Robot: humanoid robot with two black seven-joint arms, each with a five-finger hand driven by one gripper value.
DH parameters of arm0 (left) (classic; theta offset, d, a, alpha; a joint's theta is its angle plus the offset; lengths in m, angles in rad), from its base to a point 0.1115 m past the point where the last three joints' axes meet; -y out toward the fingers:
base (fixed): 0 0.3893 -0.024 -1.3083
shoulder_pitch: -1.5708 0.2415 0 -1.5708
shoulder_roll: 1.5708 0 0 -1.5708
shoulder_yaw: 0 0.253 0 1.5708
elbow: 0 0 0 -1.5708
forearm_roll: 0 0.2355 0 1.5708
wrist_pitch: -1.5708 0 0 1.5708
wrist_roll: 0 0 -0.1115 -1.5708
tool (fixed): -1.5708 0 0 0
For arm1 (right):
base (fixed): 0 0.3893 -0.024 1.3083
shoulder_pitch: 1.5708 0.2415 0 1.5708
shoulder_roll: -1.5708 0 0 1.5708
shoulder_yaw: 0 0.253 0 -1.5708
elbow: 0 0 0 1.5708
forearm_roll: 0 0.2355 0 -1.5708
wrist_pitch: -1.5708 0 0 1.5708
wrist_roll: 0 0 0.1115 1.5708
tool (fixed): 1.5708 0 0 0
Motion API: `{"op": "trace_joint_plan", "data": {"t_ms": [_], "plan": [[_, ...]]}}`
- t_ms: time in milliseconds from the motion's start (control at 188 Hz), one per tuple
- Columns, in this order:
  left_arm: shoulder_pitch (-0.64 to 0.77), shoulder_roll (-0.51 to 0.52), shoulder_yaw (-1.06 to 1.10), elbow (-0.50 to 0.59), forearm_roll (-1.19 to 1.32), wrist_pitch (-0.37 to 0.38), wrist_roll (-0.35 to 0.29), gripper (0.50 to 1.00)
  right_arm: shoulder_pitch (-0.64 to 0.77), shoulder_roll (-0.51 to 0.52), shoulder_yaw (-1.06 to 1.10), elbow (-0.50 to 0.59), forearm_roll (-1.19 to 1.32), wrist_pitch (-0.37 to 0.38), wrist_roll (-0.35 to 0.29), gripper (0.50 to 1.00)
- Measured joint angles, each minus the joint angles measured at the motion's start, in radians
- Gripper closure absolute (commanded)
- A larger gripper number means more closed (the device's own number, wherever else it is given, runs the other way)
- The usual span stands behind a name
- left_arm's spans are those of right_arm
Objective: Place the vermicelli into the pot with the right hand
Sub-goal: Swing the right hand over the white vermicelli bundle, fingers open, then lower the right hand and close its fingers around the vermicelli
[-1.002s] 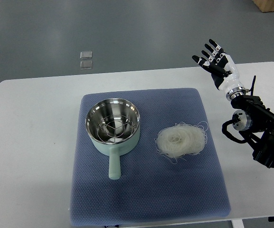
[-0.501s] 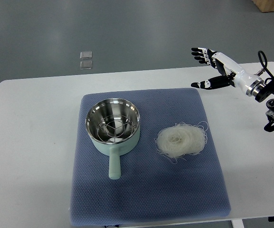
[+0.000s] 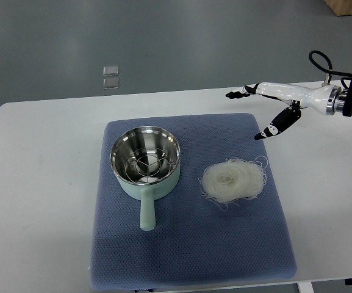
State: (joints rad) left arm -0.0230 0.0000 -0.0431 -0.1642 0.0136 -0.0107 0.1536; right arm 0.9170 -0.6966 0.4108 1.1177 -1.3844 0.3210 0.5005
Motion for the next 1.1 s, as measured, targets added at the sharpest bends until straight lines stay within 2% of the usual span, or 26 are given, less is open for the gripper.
{"op": "trace_joint_plan", "data": {"t_ms": [112,267,746,1098], "plan": [[0.0,0.0,0.0,0.0,0.0,0.0,0.0,0.5,0.005,-0.017,-0.042,0.06,-0.049,0.025,0.001,0.572],[0.0,0.0,0.0,0.0,0.0,0.0,0.0,0.5,0.013,-0.011,-0.108,0.081,-0.12,0.027,0.001,0.572],[0.0,0.0,0.0,0.0,0.0,0.0,0.0,0.5,-0.012,0.095,-0.164,0.062,-0.235,-0.032,-0.009,0.574],[0.0,0.0,0.0,0.0,0.0,0.0,0.0,0.5,-0.048,0.102,-0.165,0.026,-0.263,-0.065,-0.01,0.587]]}}
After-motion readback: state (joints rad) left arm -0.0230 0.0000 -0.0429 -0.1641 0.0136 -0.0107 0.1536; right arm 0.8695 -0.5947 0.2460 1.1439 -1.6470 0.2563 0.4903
